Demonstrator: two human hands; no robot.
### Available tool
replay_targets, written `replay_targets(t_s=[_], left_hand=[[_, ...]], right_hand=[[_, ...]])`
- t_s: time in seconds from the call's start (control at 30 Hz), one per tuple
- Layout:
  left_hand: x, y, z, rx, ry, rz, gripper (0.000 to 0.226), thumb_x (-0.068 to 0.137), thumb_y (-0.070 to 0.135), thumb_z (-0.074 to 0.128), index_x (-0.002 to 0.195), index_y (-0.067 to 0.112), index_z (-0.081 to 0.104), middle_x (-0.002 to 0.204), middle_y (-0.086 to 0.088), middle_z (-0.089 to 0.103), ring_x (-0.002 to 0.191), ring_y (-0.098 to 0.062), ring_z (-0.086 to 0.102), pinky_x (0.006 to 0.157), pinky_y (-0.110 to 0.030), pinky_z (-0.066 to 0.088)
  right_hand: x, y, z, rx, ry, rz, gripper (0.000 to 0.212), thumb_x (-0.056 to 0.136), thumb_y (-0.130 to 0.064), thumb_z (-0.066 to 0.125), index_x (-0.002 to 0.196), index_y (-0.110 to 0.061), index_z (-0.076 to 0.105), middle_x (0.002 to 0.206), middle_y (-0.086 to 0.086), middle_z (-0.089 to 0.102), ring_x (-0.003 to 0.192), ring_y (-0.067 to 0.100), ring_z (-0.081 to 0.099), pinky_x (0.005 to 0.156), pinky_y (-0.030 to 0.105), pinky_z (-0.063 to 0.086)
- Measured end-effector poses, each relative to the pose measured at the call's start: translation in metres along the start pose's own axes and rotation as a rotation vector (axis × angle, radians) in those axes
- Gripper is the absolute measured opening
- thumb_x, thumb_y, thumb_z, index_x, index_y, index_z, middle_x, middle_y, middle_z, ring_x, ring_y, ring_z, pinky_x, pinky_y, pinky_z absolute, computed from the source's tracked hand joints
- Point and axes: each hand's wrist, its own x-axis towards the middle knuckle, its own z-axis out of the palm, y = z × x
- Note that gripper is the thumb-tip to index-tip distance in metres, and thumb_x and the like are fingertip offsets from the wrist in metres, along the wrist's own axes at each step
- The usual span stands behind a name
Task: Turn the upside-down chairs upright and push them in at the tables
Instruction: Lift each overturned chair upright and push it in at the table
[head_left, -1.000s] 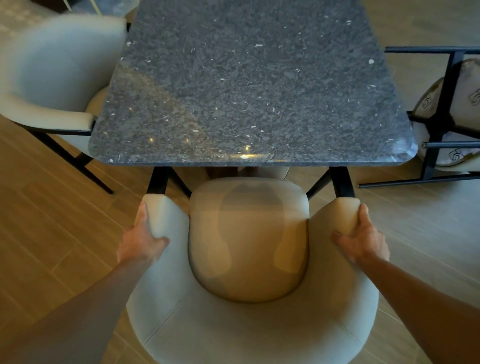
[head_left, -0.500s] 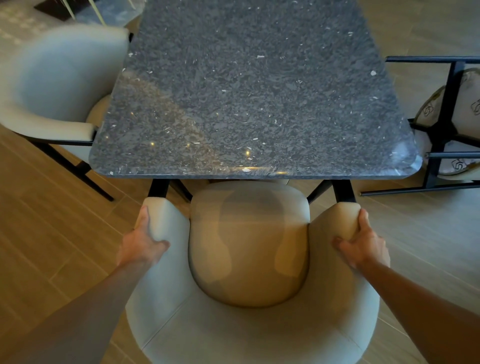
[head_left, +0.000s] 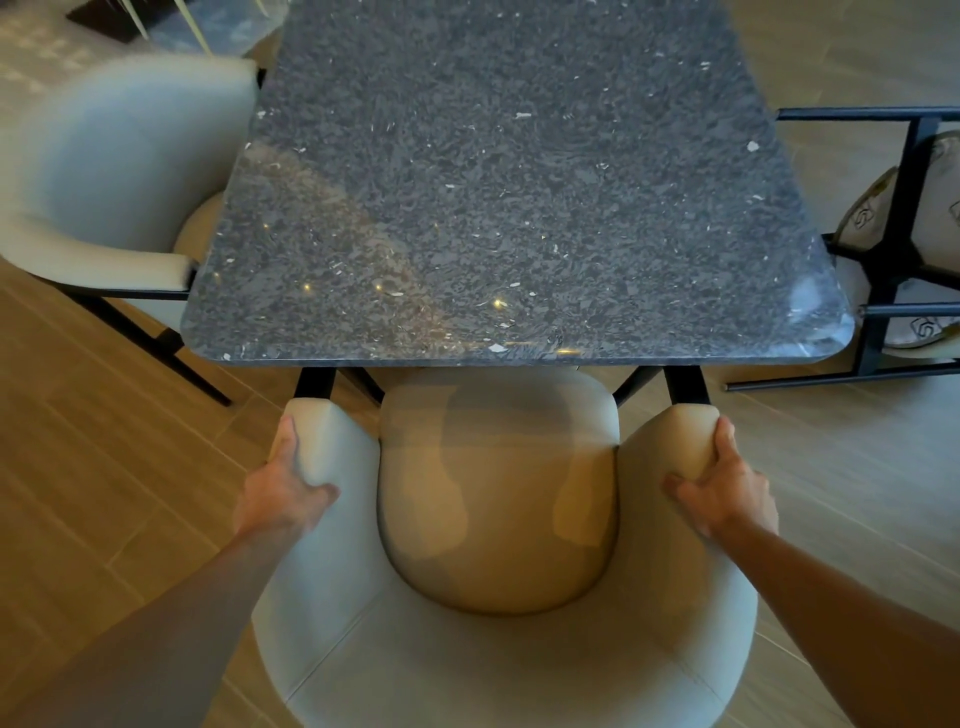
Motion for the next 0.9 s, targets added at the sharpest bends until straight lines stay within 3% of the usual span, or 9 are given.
replay_targets(t_s=[0.2, 0.5, 0.67, 0.9], left_hand=[[0.0, 0.005, -0.001, 0.001, -0.013, 0.001, 0.121, 0.077, 0.046, 0.084, 0.161, 0.05, -0.003, 0.122, -0.013, 0.064, 0.105, -0.037, 0.064, 0.084, -0.041, 0.056], [-0.009, 0.014, -0.005, 0.0, -0.016, -0.026, 0.125, 0.075, 0.051, 0.086, 0.158, 0.055, -0.007, 0.128, -0.019, 0.056, 0.113, -0.043, 0.06, 0.092, -0.051, 0.053], [-0.008, 0.012, -0.004, 0.009, -0.002, -0.002, 0.12, 0.079, 0.047, 0.083, 0.16, 0.051, -0.005, 0.118, -0.017, 0.062, 0.101, -0.039, 0.063, 0.085, -0.048, 0.056], [-0.005, 0.009, 0.0, 0.014, -0.002, 0.013, 0.117, 0.083, 0.043, 0.082, 0.162, 0.047, -0.004, 0.12, -0.018, 0.066, 0.1, -0.04, 0.064, 0.084, -0.047, 0.056]], right_hand=[[0.004, 0.002, 0.0, -0.002, 0.01, 0.003, 0.112, 0.079, -0.047, 0.078, 0.159, -0.046, -0.001, 0.111, 0.021, 0.07, 0.094, 0.045, 0.067, 0.075, 0.052, 0.058], [-0.001, -0.002, -0.004, -0.003, -0.01, -0.007, 0.116, 0.077, -0.058, 0.078, 0.157, -0.047, -0.006, 0.119, 0.02, 0.069, 0.099, 0.045, 0.067, 0.076, 0.051, 0.057], [0.002, -0.003, -0.006, 0.017, -0.025, -0.028, 0.116, 0.08, -0.055, 0.077, 0.16, -0.046, -0.008, 0.118, 0.021, 0.068, 0.099, 0.043, 0.068, 0.079, 0.051, 0.059], [0.003, -0.001, -0.006, 0.024, -0.045, -0.029, 0.116, 0.083, -0.049, 0.076, 0.162, -0.041, -0.008, 0.119, 0.021, 0.067, 0.1, 0.042, 0.067, 0.08, 0.048, 0.059]])
